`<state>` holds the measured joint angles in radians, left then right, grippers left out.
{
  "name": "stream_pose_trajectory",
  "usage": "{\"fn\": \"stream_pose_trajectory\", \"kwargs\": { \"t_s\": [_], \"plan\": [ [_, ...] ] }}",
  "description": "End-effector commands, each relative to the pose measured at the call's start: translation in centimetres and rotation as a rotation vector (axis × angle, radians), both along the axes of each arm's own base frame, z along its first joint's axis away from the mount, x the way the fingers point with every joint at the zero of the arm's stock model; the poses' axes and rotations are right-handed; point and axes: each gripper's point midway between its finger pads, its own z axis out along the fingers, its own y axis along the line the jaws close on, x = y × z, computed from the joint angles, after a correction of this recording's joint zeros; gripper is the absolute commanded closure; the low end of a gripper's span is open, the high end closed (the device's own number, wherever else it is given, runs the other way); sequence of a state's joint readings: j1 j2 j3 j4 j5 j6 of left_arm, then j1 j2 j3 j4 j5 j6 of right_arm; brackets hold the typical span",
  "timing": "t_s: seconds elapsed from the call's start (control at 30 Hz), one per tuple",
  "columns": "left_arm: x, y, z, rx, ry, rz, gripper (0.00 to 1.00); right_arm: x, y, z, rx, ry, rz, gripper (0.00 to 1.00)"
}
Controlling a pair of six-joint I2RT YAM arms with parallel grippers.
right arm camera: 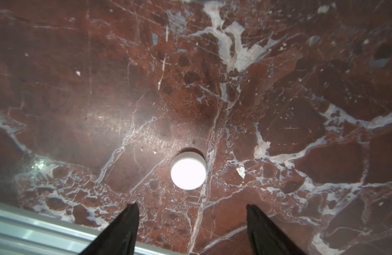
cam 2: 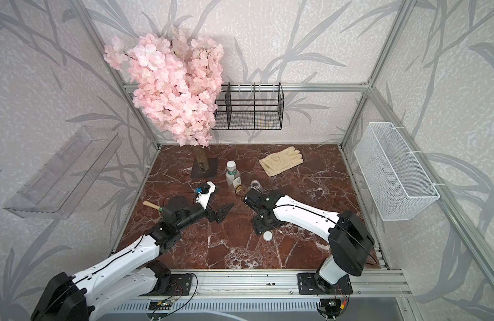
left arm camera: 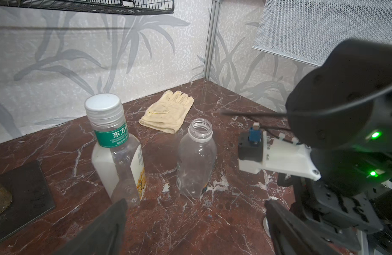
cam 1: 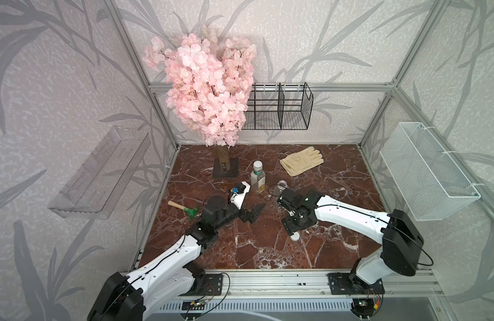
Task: Screw on the bottle caps
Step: Pick up the bottle cap from the center of the board, then place the bottle cap on the plastic bottle.
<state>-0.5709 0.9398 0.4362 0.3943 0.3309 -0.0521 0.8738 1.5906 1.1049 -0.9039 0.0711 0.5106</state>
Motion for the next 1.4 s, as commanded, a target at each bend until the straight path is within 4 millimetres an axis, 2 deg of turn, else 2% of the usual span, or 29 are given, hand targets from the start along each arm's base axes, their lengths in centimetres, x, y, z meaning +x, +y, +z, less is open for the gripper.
{"fn": "stream_pose_trajectory", "kwargs": {
  "t_s": [0.0, 0.17, 0.43, 0.5, 1.07, 1.37],
  "plan": [
    [0.1, 0.1, 1.3, -0.007, -0.038, 0.010, 0.00, 0.6, 0.4, -1.4, -0.009, -0.022, -0.037, 0.26],
    [0.2, 0.0, 1.1, -0.003, -0.033, 0.010, 0.00, 0.2, 0.0, -3.2, -0.049, 0.018, -0.041, 0.28],
    [0.2, 0.0, 1.1, -0.002, -0.034, 0.012, 0.00, -0.3, 0.2, -4.4, -0.036, 0.043, -0.054, 0.37],
    [0.2, 0.1, 1.1, -0.002, -0.034, 0.014, 0.00, -0.5, -0.1, -5.3, -0.058, 0.065, -0.059, 0.38],
    [0.2, 0.1, 1.0, 0.001, -0.030, 0.014, 0.00, -1.3, -0.6, -5.9, -0.058, 0.086, -0.088, 0.48],
    [0.2, 0.1, 0.9, 0.002, -0.030, 0.013, 0.00, -1.4, -0.7, -5.8, -0.064, 0.089, -0.087, 0.58]
  ]
}}
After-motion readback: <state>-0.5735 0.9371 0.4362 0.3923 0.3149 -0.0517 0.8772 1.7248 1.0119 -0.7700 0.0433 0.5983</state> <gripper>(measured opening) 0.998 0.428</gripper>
